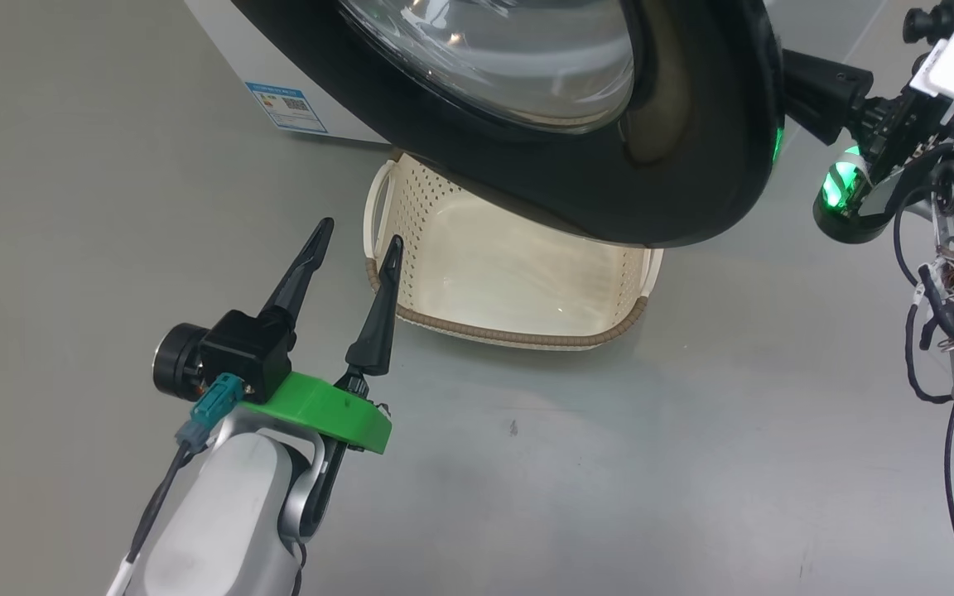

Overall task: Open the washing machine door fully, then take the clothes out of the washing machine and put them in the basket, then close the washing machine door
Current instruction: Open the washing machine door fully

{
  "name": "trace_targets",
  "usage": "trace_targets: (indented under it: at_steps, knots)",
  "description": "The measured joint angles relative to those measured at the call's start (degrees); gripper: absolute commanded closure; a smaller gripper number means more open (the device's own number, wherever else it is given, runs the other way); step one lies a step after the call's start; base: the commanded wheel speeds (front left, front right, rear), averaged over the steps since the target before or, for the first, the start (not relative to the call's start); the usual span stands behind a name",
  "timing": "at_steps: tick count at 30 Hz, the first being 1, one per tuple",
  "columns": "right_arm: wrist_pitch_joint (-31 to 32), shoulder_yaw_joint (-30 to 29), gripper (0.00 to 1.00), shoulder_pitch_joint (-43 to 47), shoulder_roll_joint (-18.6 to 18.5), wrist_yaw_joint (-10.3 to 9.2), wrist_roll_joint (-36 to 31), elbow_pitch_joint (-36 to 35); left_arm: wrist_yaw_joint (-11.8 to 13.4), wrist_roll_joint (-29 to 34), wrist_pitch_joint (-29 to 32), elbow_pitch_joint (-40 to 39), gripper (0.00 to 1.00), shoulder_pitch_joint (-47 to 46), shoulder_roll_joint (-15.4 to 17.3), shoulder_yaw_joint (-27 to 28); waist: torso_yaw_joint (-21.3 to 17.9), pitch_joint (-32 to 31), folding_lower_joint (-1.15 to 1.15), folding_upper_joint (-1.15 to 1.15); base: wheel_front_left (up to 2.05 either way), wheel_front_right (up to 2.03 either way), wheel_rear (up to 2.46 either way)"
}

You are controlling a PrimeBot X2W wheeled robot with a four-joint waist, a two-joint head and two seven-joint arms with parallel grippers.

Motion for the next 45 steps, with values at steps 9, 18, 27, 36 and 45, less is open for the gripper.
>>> trace_targets:
  at_steps: [9, 18, 27, 36, 45]
  knots:
    - [0.57, 0.48, 1.00, 4.41, 1.08, 0.98, 0.45, -0.12, -0.05, -0.01, 0.00, 1.25, 0.00, 0.97, 0.01, -0.27, -0.28, -2.55, 0.00, 0.00, 0.00, 0.00, 0.00]
    - [0.00, 0.10, 1.00, 6.10, 1.87, 0.96, 0.47, -0.63, -0.05, -0.01, 0.00, 1.52, 0.00, 2.04, 0.02, -0.24, -0.28, -4.14, 0.00, 0.00, 0.00, 0.00, 0.00]
    - [-2.93, -2.21, 1.00, 7.08, 2.93, 1.91, 1.01, -1.51, -0.54, 0.00, 0.00, 1.58, 0.00, 2.07, 0.03, -0.08, -0.71, -4.60, 0.00, 0.00, 0.00, 0.00, 0.00]
    - [-4.85, -4.61, 1.00, 8.45, 3.64, 2.56, 2.35, -2.10, -0.75, 0.31, 0.00, 1.96, 0.00, 2.32, 0.03, 0.67, -1.66, -4.99, 0.00, 0.00, 0.00, 0.00, 0.00]
    - [-6.89, -6.78, 1.00, 10.84, 4.12, 4.10, 3.20, -2.71, -0.76, 1.07, 0.00, 2.59, 0.00, 2.88, 0.07, 1.67, -3.05, -6.18, 0.00, 0.00, 0.00, 0.00, 0.00]
